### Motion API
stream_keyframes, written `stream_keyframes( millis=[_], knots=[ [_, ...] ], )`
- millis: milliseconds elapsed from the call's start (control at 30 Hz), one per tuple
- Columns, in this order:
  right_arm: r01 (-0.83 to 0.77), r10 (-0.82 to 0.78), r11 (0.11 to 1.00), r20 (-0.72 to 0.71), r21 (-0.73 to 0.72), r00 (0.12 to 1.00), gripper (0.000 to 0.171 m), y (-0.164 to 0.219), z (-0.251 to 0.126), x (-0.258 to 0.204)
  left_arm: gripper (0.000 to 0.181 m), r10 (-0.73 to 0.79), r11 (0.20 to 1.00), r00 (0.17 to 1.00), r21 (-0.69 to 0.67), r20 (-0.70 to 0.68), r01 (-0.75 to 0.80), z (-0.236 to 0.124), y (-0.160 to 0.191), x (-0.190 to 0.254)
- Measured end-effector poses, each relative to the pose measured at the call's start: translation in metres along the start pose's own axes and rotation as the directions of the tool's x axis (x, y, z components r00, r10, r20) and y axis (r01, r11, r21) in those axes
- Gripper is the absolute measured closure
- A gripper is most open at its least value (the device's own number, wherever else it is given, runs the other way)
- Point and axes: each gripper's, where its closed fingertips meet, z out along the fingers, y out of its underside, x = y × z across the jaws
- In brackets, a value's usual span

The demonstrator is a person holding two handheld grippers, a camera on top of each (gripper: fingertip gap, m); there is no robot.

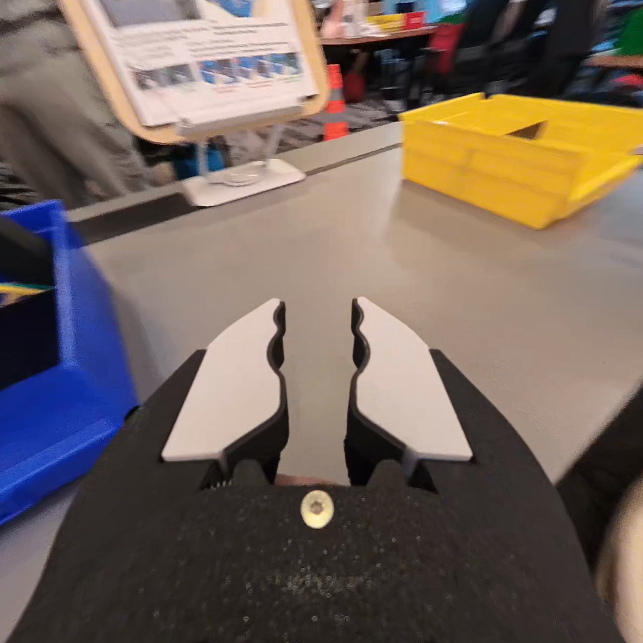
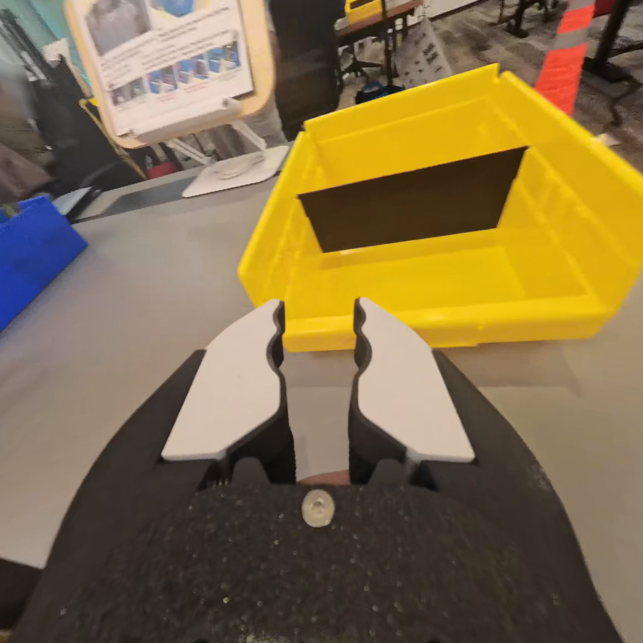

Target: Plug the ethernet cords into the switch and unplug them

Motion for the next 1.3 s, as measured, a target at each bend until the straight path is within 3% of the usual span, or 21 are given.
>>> stream_keyframes(
  millis=[100,300,433,1200,1300],
  knots=[
    [0.055,-0.056,0.998,-0.055,-0.016,0.997,0.135,0.006,0.007,0.013,0.149,-0.028,1.000,0.986,0.013,0.162,0.026,-0.009,0.003,-0.032],
    [0.061,-0.061,0.998,-0.040,0.002,0.997,0.140,0.003,0.011,0.008,0.144,-0.286,0.951,0.919,-0.037,0.273,0.307,-0.023,0.032,-0.092],
    [0.047,-0.047,0.999,-0.037,0.006,0.998,0.141,0.003,0.012,0.010,0.144,-0.353,0.925,0.890,-0.033,0.290,0.378,-0.029,0.039,-0.111],
    [0.065,-0.065,0.998,-0.001,-0.015,0.998,0.142,0.009,0.016,-0.004,0.144,-0.355,0.923,0.911,-0.073,0.210,0.377,-0.018,0.040,-0.088],
    [0.031,-0.030,0.999,0.024,-0.019,0.999,0.142,0.008,0.009,-0.014,0.144,-0.366,0.923,0.919,-0.074,0.146,0.379,-0.015,0.036,-0.079]
  ],
)
